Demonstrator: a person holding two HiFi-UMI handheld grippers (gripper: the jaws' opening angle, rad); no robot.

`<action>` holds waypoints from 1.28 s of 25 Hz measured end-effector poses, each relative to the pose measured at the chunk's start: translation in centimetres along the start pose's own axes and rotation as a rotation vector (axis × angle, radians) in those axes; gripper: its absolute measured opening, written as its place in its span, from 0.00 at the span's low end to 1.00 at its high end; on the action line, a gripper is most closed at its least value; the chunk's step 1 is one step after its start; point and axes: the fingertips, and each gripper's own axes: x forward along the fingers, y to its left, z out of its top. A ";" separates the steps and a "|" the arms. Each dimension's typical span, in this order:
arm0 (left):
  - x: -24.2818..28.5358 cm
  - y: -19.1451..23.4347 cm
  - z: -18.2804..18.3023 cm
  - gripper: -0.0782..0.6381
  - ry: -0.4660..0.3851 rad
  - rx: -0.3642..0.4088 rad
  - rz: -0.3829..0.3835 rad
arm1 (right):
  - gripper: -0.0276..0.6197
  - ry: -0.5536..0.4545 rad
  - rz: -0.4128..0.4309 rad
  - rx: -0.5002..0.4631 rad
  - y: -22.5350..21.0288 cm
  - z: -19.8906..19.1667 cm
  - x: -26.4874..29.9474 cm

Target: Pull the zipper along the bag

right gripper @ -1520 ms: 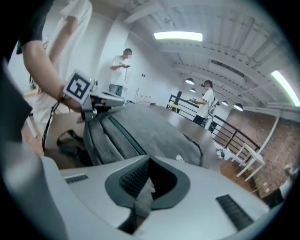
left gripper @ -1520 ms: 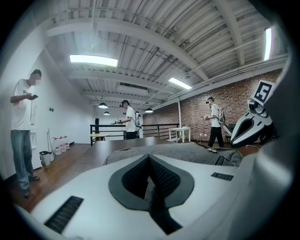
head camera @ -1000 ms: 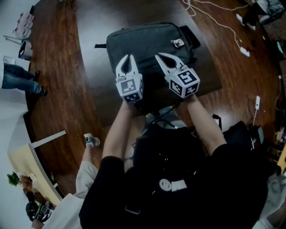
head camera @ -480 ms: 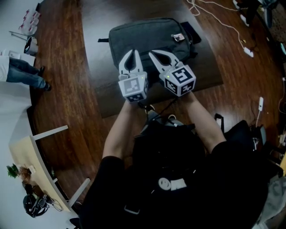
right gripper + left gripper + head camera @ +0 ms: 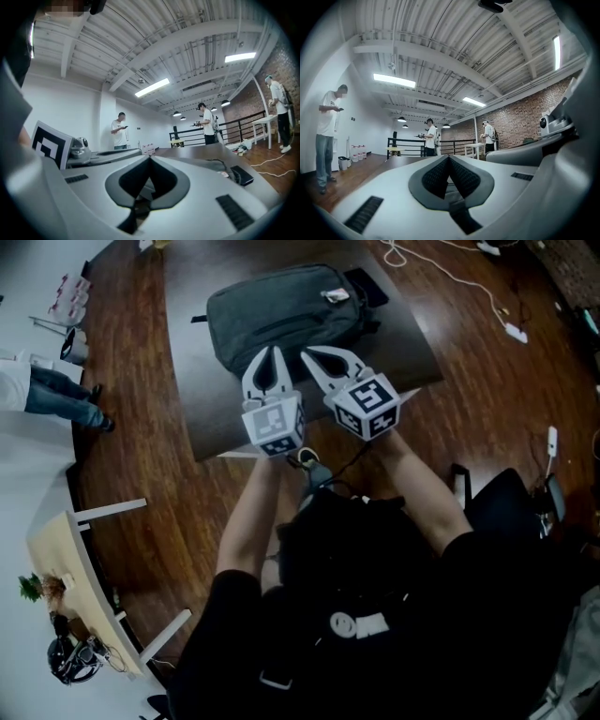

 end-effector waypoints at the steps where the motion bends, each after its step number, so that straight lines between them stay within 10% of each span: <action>1: -1.0 -1.1 0.2 0.12 -0.005 0.002 -0.001 | 0.05 0.001 -0.003 0.000 0.3 -0.1 -1.5; 11: -11.6 -8.2 1.5 0.12 -0.010 0.007 0.022 | 0.05 -0.039 0.008 -0.008 6.2 -0.3 -11.8; 32: -26.7 -6.1 3.9 0.12 -0.090 -0.021 0.007 | 0.05 -0.024 -0.005 -0.053 20.9 -2.3 -17.4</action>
